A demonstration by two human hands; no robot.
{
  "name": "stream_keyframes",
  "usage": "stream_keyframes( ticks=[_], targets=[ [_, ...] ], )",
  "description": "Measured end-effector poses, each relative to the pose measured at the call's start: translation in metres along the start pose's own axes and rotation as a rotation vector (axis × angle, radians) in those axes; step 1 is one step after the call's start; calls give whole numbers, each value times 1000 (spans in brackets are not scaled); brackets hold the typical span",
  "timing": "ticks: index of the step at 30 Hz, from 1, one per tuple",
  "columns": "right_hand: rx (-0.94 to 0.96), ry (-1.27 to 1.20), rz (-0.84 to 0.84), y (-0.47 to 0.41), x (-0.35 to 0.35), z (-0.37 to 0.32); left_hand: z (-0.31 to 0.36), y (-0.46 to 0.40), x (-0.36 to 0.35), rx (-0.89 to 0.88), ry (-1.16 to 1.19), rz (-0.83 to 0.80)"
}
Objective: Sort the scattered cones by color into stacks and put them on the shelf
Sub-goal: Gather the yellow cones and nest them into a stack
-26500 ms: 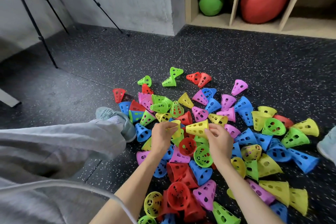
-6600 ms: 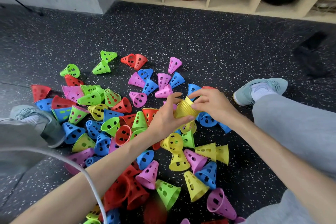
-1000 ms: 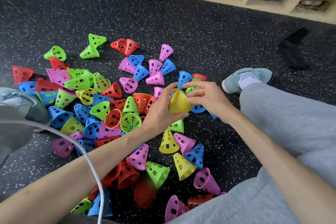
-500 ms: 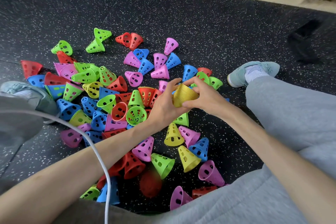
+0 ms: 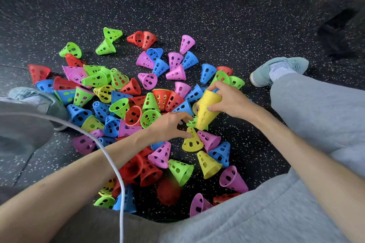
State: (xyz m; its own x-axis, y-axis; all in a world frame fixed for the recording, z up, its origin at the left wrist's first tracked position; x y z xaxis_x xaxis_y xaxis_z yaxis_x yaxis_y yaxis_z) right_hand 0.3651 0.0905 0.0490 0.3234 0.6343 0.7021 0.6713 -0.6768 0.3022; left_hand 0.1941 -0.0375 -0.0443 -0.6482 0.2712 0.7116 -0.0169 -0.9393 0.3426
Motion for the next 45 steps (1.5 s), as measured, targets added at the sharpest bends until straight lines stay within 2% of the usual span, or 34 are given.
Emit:
stream_keyframes(
  ticks=[6,11,17,22,28,34,39,45],
  targets=[
    [-14,10,-6,4,1,7,-8,-6,-15,-4,-98,-107],
    [-23,19,3,7,4,10,-9,-11,-25,-1,-88,-200],
    [-30,34,-3,7,3,9,-10,-10,-29,6,-38,-222],
    [-39,42,1,5,3,8,-5,-11,-26,39,73,-152],
    [-52,43,7,7,6,6,-6,-6,-28,39,-77,-291],
    [-56,33,0,9,4,8,-13,-3,-28,50,-107,-297],
    [-70,35,35,8,8,8,-8,-8,-18,119,166,-140],
    [-84,-9,196,8,22,6,5,-20,9,188,552,52]
  ],
)
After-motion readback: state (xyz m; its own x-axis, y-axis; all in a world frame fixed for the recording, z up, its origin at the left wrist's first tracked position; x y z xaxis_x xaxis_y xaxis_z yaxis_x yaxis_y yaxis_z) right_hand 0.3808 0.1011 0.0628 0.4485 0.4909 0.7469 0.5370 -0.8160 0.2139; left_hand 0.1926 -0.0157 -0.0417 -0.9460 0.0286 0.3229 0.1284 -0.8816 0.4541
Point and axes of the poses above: each hand's wrist, its own y-axis away from the middle knuckle, its own x-axis out of the back of the hand, z = x × y, the point moved 3 cm from there along -y, towards the middle knuckle, and after that the axes turned 4 degrees about x, right-handed, at the moved point
